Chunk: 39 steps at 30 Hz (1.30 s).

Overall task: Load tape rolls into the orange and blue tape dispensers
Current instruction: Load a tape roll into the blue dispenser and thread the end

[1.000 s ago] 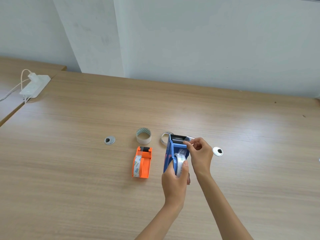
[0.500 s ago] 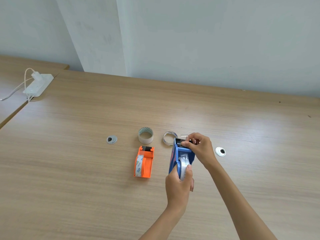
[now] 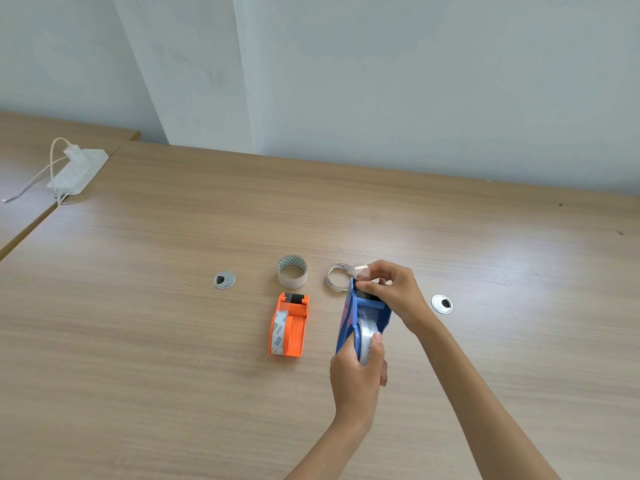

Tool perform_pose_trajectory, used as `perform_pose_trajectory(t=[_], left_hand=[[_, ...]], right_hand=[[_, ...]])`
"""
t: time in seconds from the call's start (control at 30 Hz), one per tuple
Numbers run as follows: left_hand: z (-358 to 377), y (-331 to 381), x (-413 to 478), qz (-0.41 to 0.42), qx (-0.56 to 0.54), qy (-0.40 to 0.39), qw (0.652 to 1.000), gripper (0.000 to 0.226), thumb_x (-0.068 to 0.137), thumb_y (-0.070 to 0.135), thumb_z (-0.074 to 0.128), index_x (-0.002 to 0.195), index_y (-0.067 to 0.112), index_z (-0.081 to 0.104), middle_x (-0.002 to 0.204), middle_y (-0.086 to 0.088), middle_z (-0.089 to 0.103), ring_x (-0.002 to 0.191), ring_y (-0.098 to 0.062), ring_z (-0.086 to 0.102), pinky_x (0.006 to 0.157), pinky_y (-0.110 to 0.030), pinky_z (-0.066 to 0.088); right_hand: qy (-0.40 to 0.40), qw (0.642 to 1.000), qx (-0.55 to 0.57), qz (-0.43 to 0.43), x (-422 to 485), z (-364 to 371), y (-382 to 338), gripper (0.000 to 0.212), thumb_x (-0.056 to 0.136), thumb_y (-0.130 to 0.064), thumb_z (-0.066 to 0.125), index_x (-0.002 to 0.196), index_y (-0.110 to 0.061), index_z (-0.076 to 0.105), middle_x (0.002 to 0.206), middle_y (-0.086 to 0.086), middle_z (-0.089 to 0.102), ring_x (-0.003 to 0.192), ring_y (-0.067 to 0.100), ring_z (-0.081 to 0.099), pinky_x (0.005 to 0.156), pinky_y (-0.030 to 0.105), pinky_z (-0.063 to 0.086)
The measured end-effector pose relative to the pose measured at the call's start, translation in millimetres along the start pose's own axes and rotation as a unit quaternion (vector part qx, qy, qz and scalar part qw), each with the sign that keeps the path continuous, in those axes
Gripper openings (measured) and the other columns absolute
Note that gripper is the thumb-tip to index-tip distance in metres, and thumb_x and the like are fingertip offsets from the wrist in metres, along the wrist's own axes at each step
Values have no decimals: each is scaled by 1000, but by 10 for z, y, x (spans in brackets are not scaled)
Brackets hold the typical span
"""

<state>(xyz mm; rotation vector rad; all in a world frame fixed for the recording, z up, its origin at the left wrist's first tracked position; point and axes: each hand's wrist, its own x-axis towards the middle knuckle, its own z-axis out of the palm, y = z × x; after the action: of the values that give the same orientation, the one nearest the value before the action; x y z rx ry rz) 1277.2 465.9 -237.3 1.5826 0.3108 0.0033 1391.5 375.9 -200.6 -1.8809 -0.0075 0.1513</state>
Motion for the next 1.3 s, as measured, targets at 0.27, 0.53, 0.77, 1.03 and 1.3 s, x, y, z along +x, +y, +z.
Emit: perform_pose_trajectory(t=[0.27,0.53,0.77,1.03,1.3], left_hand=[[7,69,-48,-7,-19,3,1000,37,94,30,55,63,11,46,43,0,48,41,-8,44,48,-17,41],[-10,160,-112,-6,-46,6,999,38,94,24,55,60,12,44,42,1,45,42,-8,42,48,-15,40],[0,189,-147,-1,-54,-6,999,38,95,24,53,60,12,46,42,2,45,42,-8,43,51,-19,43],[-12,193,-164,3,-48,-16,999,36,95,22,53,60,13,47,43,2,46,42,-7,44,50,-14,42],[-11,206,-13,6,-65,-8,998,38,94,21,54,59,13,42,43,-1,44,43,-11,43,51,-19,44]], right_hand=[[-74,996,20,43,182,-152,-212,9,84,-2,65,89,-9,67,80,8,73,74,0,66,63,8,44],[-52,997,9,59,271,-219,-194,12,84,-1,60,91,-8,68,81,12,73,67,-4,61,62,16,40],[-43,991,82,97,303,-253,-114,16,85,-3,62,96,-12,70,84,3,71,69,9,54,62,16,42],[-124,972,121,161,463,-310,-132,28,82,0,68,107,-13,66,81,8,64,60,9,52,61,17,51],[-180,947,113,241,670,-350,59,24,89,-10,61,110,-21,68,95,4,68,79,11,66,68,22,57]])
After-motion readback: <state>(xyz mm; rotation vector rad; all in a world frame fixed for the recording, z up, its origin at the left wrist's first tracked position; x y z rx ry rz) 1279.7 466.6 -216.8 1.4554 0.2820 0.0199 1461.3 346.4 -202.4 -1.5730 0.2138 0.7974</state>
